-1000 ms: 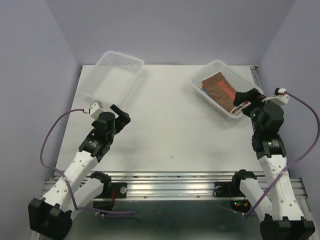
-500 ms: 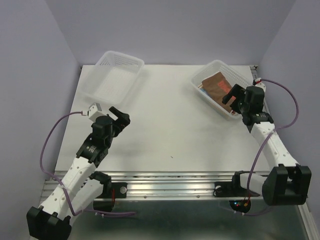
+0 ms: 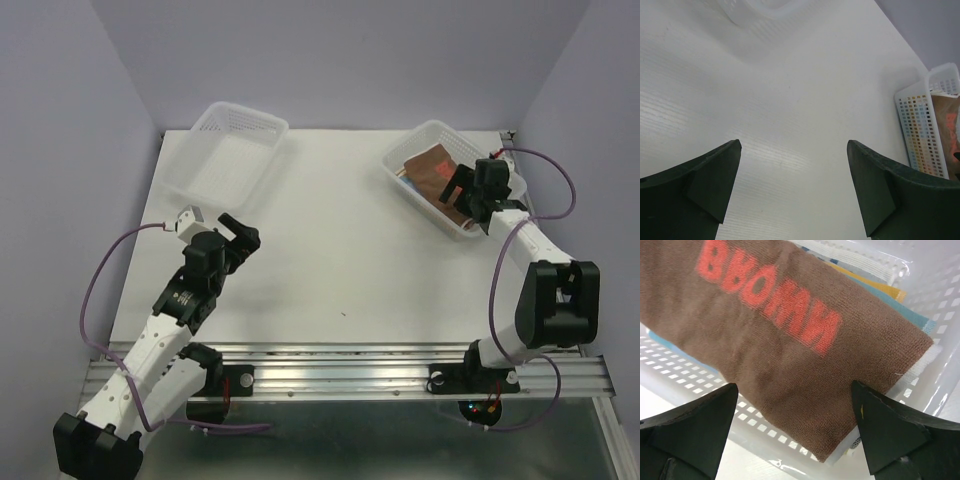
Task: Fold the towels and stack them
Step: Neatly place the folded towel into the bin
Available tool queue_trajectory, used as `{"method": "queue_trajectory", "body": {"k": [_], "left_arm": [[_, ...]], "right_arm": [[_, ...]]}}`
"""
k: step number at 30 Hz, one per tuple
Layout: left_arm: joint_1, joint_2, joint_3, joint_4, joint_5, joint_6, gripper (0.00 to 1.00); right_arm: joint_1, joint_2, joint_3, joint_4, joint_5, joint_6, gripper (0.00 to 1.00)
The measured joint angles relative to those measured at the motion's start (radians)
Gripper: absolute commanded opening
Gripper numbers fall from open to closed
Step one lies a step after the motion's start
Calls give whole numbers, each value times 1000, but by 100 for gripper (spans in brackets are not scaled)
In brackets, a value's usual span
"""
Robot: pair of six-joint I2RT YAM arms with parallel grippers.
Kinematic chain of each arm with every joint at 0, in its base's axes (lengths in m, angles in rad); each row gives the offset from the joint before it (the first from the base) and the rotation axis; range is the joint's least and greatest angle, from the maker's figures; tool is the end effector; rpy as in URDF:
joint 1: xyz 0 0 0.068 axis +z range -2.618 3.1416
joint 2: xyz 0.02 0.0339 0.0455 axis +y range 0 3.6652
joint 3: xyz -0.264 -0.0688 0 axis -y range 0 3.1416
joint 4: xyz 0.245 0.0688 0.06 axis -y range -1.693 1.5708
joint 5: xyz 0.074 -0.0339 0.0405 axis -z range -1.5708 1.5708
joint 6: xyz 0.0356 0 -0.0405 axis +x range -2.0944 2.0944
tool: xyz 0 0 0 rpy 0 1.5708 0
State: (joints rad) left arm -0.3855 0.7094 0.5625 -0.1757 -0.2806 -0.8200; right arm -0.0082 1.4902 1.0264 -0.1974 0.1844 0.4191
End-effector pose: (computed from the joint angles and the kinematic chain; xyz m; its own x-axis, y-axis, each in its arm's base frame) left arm 0.1644 -0.0561 0.2747 -0.2867 -0.6419 -0.7112 -0.1343 0.7620 -0.6335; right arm 0.3307 -0.0092 0.2538 -0.4987 0.4041 -0.7668 0.3894 0.8948 0.2183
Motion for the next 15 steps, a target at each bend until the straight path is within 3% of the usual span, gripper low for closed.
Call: {"method": "queue_trajectory", "body": {"k": [11, 15], "left_arm": [[0, -26, 0, -2, 8, 3, 99], [0, -46, 0, -12, 8, 3, 99]], "right_arm": [[-31, 26, 21, 3, -5, -45, 100], [-31, -45, 45, -22, -8, -57, 100]]}}
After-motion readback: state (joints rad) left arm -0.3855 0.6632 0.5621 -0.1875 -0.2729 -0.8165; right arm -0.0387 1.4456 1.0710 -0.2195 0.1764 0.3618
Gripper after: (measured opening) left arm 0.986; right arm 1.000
